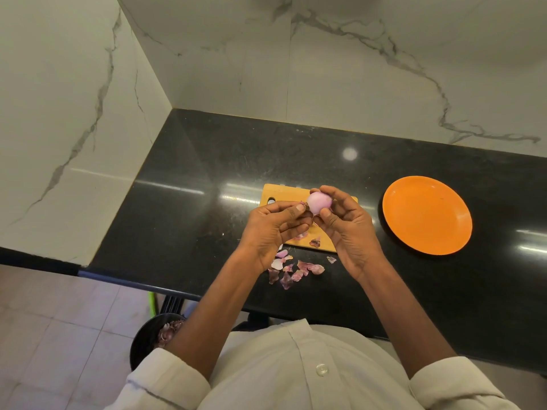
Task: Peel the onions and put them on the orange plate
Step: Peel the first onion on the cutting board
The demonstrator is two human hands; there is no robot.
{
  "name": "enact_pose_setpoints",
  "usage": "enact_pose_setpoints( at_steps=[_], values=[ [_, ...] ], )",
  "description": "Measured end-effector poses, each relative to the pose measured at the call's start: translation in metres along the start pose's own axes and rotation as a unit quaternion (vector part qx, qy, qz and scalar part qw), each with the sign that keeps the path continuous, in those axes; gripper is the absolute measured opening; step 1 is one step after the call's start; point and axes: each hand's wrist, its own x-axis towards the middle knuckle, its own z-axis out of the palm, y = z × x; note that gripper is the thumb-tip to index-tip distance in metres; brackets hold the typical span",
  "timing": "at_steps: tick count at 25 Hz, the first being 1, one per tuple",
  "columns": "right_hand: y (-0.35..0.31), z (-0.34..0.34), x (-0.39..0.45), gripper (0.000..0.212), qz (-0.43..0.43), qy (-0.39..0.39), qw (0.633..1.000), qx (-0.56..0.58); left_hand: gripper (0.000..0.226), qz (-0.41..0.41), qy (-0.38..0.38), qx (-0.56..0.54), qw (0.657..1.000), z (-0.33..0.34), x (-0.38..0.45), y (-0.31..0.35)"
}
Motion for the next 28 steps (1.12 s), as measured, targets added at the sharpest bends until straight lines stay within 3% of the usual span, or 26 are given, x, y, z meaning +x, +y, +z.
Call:
enact_pose_setpoints(
  at_steps=[6, 11, 16, 19, 21, 23, 26, 28],
  values=[
    [0.011, 0.016, -0.003, 0.037, 0.073, 0.090, 0.988, 0.098, 0.011, 0.031, 0.048, -0.011, 0.998, 0.006, 0.000, -0.011],
    [0.011, 0.034, -0.004, 0.025, 0.081, 0.170, 0.978, 0.089, 0.021, 0.140, 0.094, 0.125, 0.978, 0.009, 0.000, -0.024],
    [0.009, 0.043, 0.000, 0.018, 0.212, 0.208, 0.940, 0.169, 0.015, 0.260, 0.098, 0.270, 0.922, -0.001, -0.005, -0.031],
    [0.001, 0.038, 0.002, 0.012, 0.215, 0.168, 0.958, 0.088, 0.016, 0.262, 0.087, 0.296, 0.915, -0.005, -0.005, -0.028],
    [0.002, 0.037, 0.002, 0.017, 0.141, 0.133, 0.980, -0.055, 0.018, 0.239, 0.064, 0.303, 0.920, -0.005, -0.004, -0.029],
    [0.005, 0.037, 0.003, 0.023, 0.067, 0.107, 0.977, -0.173, 0.015, 0.259, 0.048, 0.382, 0.886, -0.002, -0.007, -0.031],
    [0.007, 0.037, 0.000, 0.024, 0.043, 0.116, 0.966, -0.227, 0.012, 0.254, 0.065, 0.489, 0.832, 0.003, -0.007, -0.029],
    [0.006, 0.043, -0.002, 0.024, 0.058, 0.090, 0.969, -0.223, 0.012, 0.213, 0.105, 0.471, 0.849, 0.004, 0.000, -0.022]
  ],
)
